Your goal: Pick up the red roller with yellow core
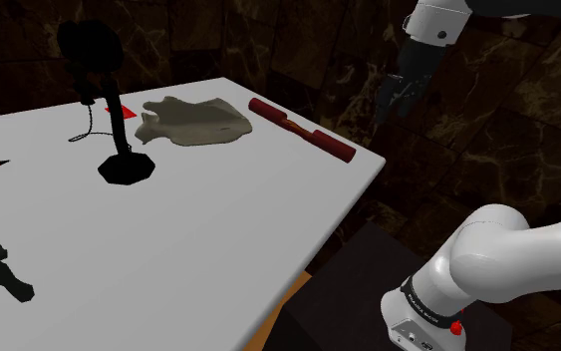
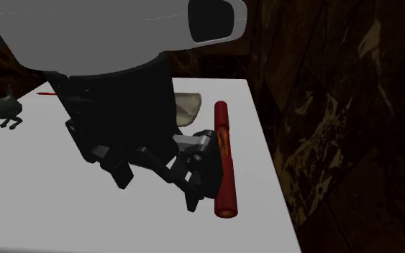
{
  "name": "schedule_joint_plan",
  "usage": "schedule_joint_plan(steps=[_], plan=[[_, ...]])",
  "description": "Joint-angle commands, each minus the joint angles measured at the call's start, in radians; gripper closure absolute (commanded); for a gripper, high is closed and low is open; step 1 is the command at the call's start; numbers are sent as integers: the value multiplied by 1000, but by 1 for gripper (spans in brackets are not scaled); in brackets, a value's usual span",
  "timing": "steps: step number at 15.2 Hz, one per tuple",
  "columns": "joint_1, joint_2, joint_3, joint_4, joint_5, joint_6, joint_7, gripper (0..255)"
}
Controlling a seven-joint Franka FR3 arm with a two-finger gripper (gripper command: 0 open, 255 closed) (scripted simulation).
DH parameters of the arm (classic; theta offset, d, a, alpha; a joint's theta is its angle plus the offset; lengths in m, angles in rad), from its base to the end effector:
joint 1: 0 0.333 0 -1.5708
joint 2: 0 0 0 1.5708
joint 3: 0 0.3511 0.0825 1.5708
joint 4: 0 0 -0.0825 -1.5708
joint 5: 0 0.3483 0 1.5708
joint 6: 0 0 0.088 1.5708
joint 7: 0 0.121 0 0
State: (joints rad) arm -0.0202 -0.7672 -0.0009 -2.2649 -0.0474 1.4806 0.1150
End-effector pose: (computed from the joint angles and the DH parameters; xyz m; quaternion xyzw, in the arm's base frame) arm 0.2428 -0.0113 0.6284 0.9973 -0.0698 -0.0074 0.0237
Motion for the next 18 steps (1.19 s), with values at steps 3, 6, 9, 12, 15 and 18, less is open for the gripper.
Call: schedule_joint_plan(steps=[3, 6, 9, 12, 15, 18], plan=[[2, 55, -20, 1, -7, 58, -29, 0], [5, 145, -49, 13, -12, 141, -73, 0], [10, 243, -76, 38, -12, 218, -118, 0], [15, 345, -101, 76, -5, 286, -163, 0], [21, 452, -124, 127, 8, 346, -210, 0], [26, 563, -142, 190, 29, 395, -259, 0]])
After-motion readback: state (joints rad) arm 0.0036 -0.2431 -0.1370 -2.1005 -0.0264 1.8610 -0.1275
